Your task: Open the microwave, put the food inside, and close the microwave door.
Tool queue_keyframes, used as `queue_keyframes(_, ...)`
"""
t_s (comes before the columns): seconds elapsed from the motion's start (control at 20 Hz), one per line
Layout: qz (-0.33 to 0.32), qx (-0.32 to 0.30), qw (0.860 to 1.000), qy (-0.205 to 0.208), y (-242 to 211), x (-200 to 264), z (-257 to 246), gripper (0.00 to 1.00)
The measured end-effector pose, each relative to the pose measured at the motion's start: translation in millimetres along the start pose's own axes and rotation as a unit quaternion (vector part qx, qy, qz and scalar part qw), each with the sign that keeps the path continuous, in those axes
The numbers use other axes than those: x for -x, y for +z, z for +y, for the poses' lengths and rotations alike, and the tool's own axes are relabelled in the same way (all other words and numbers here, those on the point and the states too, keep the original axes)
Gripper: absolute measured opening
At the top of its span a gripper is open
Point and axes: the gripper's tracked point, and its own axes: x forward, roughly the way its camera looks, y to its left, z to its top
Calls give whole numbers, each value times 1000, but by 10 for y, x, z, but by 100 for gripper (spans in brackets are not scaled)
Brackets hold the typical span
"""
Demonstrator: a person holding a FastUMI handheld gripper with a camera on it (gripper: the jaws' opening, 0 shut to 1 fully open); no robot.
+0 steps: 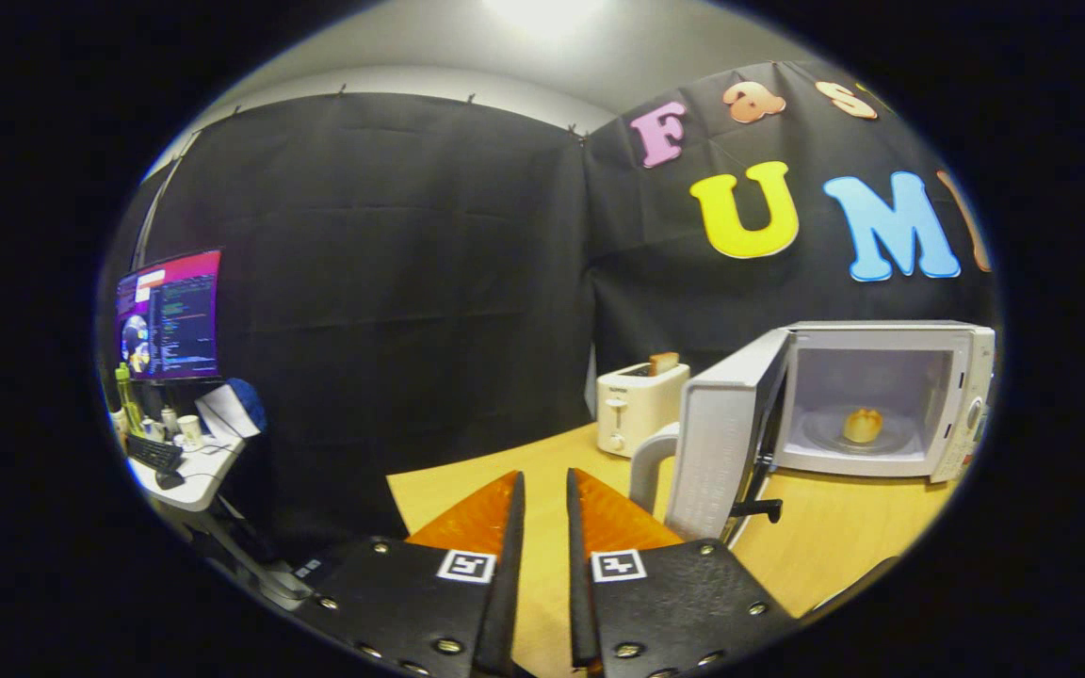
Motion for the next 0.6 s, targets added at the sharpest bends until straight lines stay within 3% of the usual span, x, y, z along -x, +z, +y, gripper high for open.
queue_keyframes(0.05, 9, -9, 1000, 7, -64, -103, 1, 18)
queue_keyframes(0.1, 12, -8, 1000, -15, -131, -187, -59, 20)
queue_keyframes(0.15, 14, -10, 999, -40, -171, -332, -194, 10)
queue_keyframes(0.2, 12, -15, 999, -39, -127, -229, -203, 1)
queue_keyframes(0.6, 1, 32, 997, -75, -118, -189, -266, 1)
